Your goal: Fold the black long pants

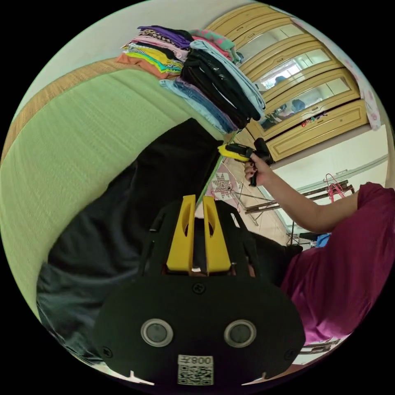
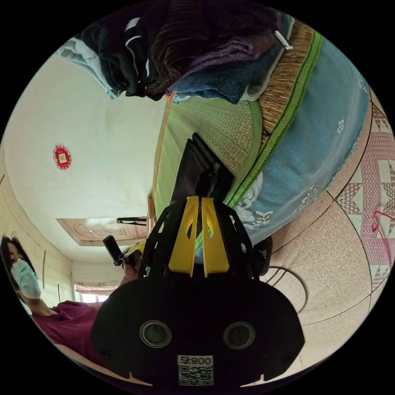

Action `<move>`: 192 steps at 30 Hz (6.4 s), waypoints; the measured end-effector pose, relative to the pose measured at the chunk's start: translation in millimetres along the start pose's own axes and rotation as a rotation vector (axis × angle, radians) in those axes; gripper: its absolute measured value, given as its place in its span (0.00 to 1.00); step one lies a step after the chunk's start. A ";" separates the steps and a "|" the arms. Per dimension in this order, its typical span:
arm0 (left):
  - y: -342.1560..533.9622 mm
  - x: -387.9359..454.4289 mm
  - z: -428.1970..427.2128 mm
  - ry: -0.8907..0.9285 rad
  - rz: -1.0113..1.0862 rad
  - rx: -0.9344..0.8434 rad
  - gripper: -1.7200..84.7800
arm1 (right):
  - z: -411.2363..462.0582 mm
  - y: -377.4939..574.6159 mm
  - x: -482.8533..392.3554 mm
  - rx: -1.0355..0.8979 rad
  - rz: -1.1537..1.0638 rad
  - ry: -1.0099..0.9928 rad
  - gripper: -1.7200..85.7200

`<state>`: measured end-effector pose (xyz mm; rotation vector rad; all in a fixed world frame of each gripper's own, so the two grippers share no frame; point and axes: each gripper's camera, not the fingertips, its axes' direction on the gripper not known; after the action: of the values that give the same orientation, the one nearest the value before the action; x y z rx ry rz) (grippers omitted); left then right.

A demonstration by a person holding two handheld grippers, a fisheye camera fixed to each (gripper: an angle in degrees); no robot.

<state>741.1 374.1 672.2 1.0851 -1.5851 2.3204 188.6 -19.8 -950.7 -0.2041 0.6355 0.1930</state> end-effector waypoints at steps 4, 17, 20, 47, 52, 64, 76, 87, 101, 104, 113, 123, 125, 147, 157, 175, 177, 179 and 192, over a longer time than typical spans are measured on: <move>-101.7 -9.1 65.9 -0.001 0.036 -0.025 0.07 | -8.4 10.2 35.7 0.012 0.019 -0.058 0.03; -273.2 4.5 281.6 -0.228 0.158 -0.244 0.06 | -20.3 31.3 100.0 0.012 -0.003 -0.060 0.03; -275.1 7.3 293.1 -0.223 0.156 -0.214 0.04 | -22.4 35.8 108.2 0.014 -0.013 -0.073 0.03; -305.1 43.2 333.3 -0.170 0.176 -0.018 0.02 | -65.0 71.1 106.9 0.049 -0.184 -0.178 0.02; -316.1 27.9 382.4 -0.198 0.133 -0.110 0.02 | -60.6 69.1 140.6 0.018 -0.093 -0.100 0.02; -318.2 6.7 413.9 -0.232 0.109 -0.181 0.03 | -64.2 79.8 140.1 0.036 0.001 -0.105 0.02; -316.0 -5.3 378.8 -0.136 0.102 -0.147 0.04 | -53.4 75.1 28.4 0.083 -0.262 0.244 0.11; -298.0 -7.1 306.1 -0.069 0.125 -0.073 0.02 | -25.0 78.7 -55.7 0.066 -0.382 0.374 0.04; -225.6 -38.4 191.5 -0.062 0.086 -0.042 0.02 | -14.2 74.6 -127.9 0.136 -0.270 0.391 0.02; -168.2 -50.1 138.5 -0.029 0.047 0.004 0.02 | 4.8 72.8 -177.9 0.123 -0.379 0.417 0.02; 41.9 -109.7 -4.4 -0.179 -0.240 -0.086 0.02 | 132.6 3.1 -290.0 -0.049 -0.607 0.638 0.02; 167.9 -151.2 -136.0 -0.215 -0.454 -0.002 0.02 | 194.1 -31.9 -340.8 -0.125 -0.579 0.779 0.02; 192.9 -163.8 -152.2 -0.229 -0.495 -0.037 0.02 | 201.5 -29.1 -359.6 -0.108 -0.588 0.801 0.02; 370.7 -270.9 -469.6 -0.172 -0.641 0.354 0.02 | 566.5 139.2 -611.0 -0.893 -1.061 0.246 0.05; 339.6 -294.8 -551.2 -0.215 -0.522 0.345 0.03 | 570.9 185.8 -619.7 -0.910 -1.093 0.254 0.03; 393.9 -285.6 -644.7 -0.159 -0.552 0.230 0.06 | 569.9 192.8 -681.5 -0.858 -1.080 0.168 0.07; 403.2 -283.5 -656.8 -0.141 -0.560 0.234 0.06 | 565.1 186.6 -695.2 -0.806 -1.088 0.138 0.08; 409.6 -281.6 -667.2 -0.130 -0.564 0.246 0.06 | 569.0 181.9 -704.9 -0.770 -1.099 0.148 0.09; 448.6 -260.7 -751.2 -0.114 -0.608 0.323 0.06 | 619.2 193.5 -717.0 -0.885 -1.062 0.223 0.05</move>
<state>354.1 890.5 26.3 1.5275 -0.7480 2.1375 -72.1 236.4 -55.5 -1.3881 0.5519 -0.6041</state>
